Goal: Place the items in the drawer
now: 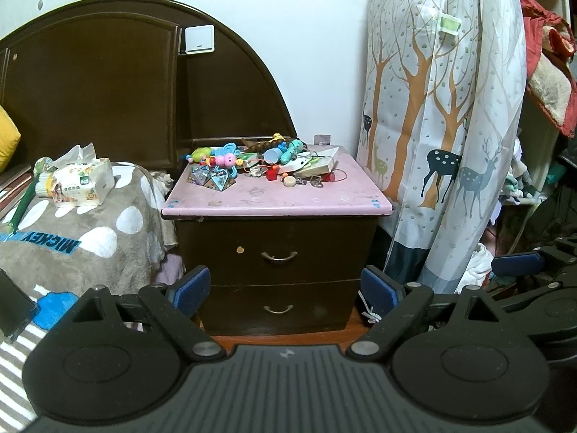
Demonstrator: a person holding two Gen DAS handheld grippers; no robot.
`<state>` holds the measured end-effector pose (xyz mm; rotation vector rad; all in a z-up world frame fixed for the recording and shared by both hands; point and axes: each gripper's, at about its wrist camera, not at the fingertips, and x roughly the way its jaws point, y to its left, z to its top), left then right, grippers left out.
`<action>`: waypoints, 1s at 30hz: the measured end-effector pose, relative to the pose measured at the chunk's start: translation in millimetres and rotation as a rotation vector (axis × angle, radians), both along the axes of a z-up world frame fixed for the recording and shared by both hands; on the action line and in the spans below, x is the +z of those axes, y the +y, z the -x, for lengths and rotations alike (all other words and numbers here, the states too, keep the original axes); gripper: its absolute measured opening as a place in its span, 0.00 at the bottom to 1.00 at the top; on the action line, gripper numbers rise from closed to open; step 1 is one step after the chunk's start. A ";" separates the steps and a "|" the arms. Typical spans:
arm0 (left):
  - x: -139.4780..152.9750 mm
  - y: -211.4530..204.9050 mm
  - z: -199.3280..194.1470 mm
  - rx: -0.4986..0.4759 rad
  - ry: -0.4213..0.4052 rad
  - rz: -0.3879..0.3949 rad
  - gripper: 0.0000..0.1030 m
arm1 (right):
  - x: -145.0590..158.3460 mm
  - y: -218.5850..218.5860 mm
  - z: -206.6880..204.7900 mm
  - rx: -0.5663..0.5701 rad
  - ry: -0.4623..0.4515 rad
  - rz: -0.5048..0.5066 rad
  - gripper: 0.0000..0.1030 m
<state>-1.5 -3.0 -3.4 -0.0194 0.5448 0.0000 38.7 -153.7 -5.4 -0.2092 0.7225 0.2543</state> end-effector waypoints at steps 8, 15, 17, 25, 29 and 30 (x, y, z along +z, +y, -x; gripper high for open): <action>-2.7 0.1 0.0 0.002 0.002 0.000 0.88 | -0.8 1.6 1.2 0.002 0.001 0.008 0.89; -4.2 0.1 -0.7 0.003 0.005 0.002 0.88 | -1.1 2.9 -0.9 0.007 0.004 0.010 0.89; -4.7 0.3 -1.0 0.003 0.006 0.003 0.88 | -1.4 2.9 -0.9 0.008 0.005 0.010 0.89; -3.8 1.4 -1.7 0.001 0.009 0.004 0.88 | -2.0 2.8 -1.6 0.009 0.006 0.012 0.89; -2.9 0.9 -2.2 0.000 0.010 0.004 0.88 | -2.8 1.8 -1.6 0.010 0.005 0.011 0.89; -2.5 1.1 -2.6 -0.002 0.010 0.003 0.88 | -2.9 1.5 -1.6 0.011 0.005 0.011 0.89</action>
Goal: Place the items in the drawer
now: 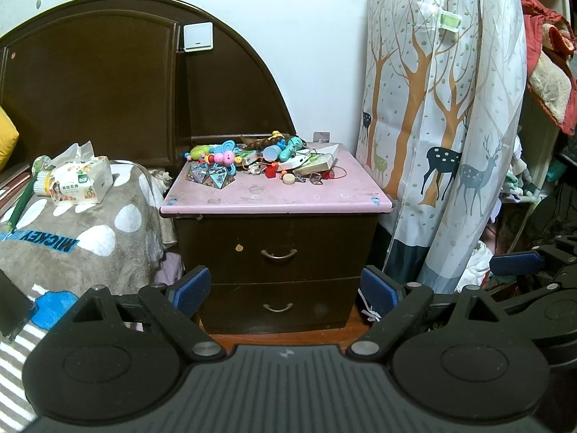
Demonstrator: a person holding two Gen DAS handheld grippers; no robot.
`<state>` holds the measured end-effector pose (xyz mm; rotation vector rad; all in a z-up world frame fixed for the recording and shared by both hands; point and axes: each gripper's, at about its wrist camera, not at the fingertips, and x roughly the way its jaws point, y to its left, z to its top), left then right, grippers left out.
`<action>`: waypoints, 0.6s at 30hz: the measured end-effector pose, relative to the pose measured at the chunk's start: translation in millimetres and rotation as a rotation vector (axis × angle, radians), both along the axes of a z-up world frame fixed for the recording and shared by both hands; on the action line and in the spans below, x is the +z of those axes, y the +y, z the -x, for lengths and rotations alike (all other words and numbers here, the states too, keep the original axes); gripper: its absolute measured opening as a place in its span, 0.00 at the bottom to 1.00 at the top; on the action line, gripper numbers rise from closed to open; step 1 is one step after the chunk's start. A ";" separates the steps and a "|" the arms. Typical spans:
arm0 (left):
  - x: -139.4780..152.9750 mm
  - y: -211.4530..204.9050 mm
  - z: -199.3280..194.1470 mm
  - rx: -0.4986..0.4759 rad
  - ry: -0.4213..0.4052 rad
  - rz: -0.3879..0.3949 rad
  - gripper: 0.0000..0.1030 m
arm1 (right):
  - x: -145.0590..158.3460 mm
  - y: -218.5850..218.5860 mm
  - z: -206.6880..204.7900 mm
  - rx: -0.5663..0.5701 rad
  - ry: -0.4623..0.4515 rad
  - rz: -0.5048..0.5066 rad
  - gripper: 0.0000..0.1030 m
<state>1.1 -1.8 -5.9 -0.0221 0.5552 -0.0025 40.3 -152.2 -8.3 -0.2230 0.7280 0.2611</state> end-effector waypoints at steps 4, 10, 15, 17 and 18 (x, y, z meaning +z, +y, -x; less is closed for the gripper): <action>-0.4 0.2 -0.5 0.000 0.002 0.000 0.88 | 0.8 0.8 -0.6 0.001 0.004 0.003 0.89; -0.5 0.8 0.0 -0.001 0.001 0.000 0.88 | 0.8 1.6 -0.1 0.000 0.003 0.004 0.89; -0.8 1.1 0.0 -0.001 0.001 0.000 0.88 | 0.6 1.7 0.3 0.000 0.004 0.005 0.89; -0.8 1.0 -0.3 -0.002 0.002 0.000 0.88 | 0.3 1.6 0.4 0.000 0.004 0.004 0.89; -1.0 1.1 -0.2 -0.002 0.002 0.000 0.88 | 0.1 1.6 0.5 -0.001 0.004 0.004 0.89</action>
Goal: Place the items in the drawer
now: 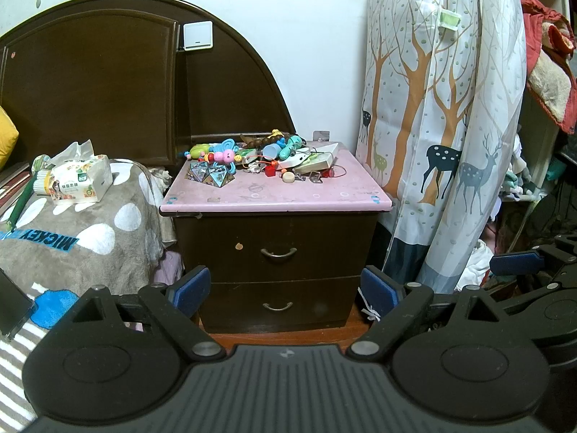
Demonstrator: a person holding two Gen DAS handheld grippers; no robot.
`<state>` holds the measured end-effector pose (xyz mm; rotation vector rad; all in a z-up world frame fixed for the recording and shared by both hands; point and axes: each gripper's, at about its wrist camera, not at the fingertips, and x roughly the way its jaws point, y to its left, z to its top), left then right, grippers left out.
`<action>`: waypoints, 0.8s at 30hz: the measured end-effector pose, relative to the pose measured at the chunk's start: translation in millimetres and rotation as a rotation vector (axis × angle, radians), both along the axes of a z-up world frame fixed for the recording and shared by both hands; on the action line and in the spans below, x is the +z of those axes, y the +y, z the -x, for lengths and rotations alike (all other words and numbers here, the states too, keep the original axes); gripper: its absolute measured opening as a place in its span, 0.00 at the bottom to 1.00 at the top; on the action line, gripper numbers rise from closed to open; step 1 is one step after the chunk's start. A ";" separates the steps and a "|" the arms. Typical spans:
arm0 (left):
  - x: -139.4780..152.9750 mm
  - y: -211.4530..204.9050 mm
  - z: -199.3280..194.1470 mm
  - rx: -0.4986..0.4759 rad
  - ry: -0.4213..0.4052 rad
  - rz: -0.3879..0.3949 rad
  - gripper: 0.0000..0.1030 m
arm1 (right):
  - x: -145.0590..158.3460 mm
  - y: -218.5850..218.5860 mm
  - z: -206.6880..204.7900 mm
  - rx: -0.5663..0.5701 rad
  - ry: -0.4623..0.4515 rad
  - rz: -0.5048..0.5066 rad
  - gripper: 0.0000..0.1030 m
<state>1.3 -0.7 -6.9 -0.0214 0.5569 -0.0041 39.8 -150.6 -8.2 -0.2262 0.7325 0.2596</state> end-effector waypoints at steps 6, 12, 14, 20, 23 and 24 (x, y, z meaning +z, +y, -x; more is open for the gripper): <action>-0.1 0.6 0.2 -0.001 0.000 0.000 0.88 | -0.4 -0.2 -0.1 0.000 0.002 -0.001 0.89; -0.5 1.3 0.1 -0.001 0.000 0.000 0.88 | -0.9 0.8 0.4 0.000 0.001 -0.001 0.89; -0.9 1.4 0.0 0.000 -0.001 0.000 0.88 | -1.1 1.1 0.3 -0.001 0.002 0.000 0.89; 0.0 13.4 -10.1 0.030 -0.003 0.033 0.88 | -5.3 4.4 -4.2 0.029 0.007 0.011 0.89; -2.4 21.0 -20.1 0.046 -0.005 0.031 0.88 | -7.7 6.1 -8.1 0.053 -0.004 0.013 0.89; -3.5 22.9 -23.9 0.049 -0.007 0.025 0.88 | -8.5 7.0 -10.1 0.059 -0.013 0.015 0.89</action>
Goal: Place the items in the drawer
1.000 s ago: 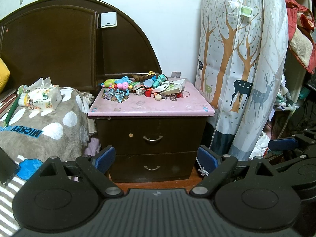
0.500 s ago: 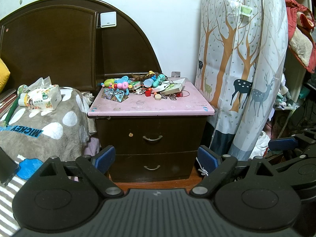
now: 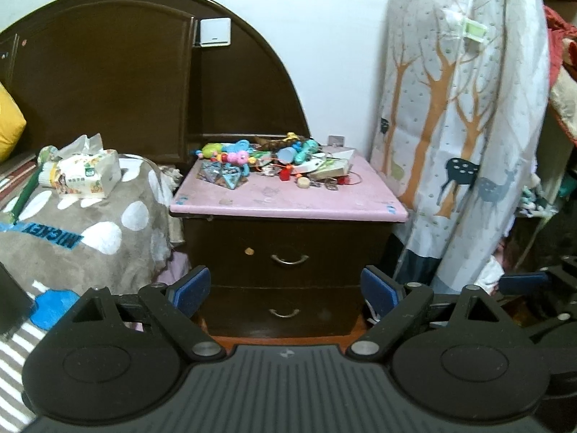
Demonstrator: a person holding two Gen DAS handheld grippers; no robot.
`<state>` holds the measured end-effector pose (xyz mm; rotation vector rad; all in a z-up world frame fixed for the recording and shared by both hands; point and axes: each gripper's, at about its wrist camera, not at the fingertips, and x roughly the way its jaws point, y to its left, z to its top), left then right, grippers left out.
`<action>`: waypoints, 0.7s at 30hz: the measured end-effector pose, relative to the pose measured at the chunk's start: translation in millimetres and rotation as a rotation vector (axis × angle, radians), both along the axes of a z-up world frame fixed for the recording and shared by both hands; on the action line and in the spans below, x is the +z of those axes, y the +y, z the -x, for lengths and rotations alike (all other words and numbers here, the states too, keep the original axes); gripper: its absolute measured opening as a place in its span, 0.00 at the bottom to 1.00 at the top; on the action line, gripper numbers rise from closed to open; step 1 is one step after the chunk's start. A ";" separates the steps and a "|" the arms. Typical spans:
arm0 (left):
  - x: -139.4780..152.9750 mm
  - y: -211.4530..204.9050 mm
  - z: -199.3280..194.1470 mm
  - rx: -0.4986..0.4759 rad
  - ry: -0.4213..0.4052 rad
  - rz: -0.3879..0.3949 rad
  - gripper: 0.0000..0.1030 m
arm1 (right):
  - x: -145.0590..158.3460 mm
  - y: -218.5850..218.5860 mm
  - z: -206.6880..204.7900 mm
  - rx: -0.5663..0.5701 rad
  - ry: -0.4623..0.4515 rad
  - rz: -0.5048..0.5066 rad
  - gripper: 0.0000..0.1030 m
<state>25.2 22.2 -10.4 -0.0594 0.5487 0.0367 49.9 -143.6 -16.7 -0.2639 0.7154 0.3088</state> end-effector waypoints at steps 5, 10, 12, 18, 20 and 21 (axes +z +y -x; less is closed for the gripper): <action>-6.2 14.0 -22.3 0.019 -0.007 0.012 0.88 | -2.9 2.0 -14.6 0.027 -0.065 -0.026 0.89; -16.5 31.0 -51.0 0.056 -0.021 0.053 0.88 | -13.8 2.8 -44.2 0.085 -0.093 -0.025 0.98; -23.4 37.4 -66.3 0.066 -0.030 0.064 0.96 | -19.9 7.2 -57.9 0.106 -0.103 0.031 0.98; -51.7 55.4 -117.2 0.109 -0.030 0.106 1.00 | -36.4 22.7 -90.9 0.218 -0.188 0.163 0.99; -60.7 62.2 -129.3 0.128 -0.038 0.140 1.00 | -46.4 31.7 -102.5 0.265 -0.213 0.221 0.99; -65.6 64.8 -133.4 0.126 -0.041 0.148 1.00 | -51.6 35.8 -109.4 0.290 -0.222 0.243 0.99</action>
